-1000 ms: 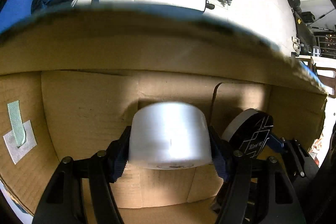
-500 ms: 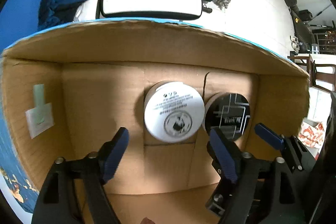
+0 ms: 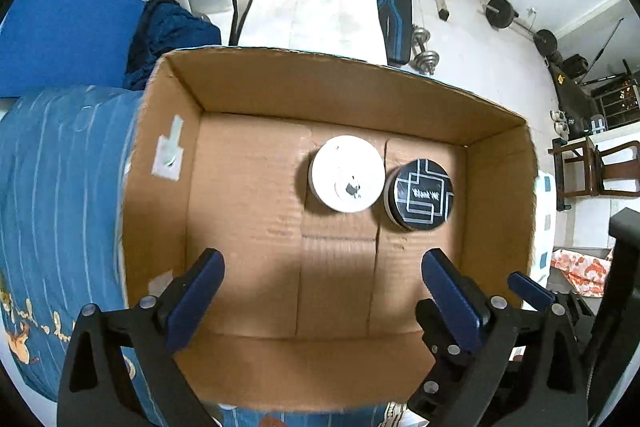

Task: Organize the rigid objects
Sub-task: 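Withdraw both tools from the box back toward the remaining items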

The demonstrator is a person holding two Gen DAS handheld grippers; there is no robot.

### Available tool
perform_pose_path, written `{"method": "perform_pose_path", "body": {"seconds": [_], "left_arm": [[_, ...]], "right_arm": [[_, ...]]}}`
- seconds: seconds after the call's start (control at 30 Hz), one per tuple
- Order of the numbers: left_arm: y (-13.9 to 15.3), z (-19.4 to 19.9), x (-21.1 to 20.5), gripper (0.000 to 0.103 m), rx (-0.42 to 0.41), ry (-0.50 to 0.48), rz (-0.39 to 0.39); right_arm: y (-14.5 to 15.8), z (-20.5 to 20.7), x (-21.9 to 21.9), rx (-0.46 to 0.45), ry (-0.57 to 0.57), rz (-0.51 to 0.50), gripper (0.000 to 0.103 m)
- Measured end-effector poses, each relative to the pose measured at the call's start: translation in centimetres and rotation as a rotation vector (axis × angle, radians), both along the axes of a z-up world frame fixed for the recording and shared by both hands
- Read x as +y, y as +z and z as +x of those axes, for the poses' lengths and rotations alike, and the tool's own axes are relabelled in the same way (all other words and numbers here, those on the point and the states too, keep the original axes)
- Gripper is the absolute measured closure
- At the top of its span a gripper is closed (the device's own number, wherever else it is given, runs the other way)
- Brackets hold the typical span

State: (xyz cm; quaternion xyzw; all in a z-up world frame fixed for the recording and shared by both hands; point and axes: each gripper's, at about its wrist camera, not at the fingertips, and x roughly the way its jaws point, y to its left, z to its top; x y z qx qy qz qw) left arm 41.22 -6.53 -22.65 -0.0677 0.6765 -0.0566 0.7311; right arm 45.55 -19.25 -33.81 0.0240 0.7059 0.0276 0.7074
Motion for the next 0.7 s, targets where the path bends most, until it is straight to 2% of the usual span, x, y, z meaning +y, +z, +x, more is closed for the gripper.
{"method": "perform_pose_path", "body": {"seconds": [0.07,0.2,0.47,0.7], "left_arm": [[1.1,-1.7,0.0,0.002,-0.028,-0.010,0.010],[1.6,-2.5,0.0,0.002,-0.105,-0.018,0.033],[6.3,-7.5,0.0,0.002,-0.248,-0.031,0.059],[9.5,-11.6,0.4,0.002,-0.299,-0.052,0.043]], "right_arm": [[1.2,-1.0,0.2,-0.028,-0.004,-0.012,0.000],[3.7,-2.5,-0.1,-0.070,-0.019,0.001,0.000],[8.6,-8.1,-0.9,-0.162,-0.030,-0.016,0.000],[12.6,-12.4,-1.7,-0.208,-0.038,0.018,0.000]]}}
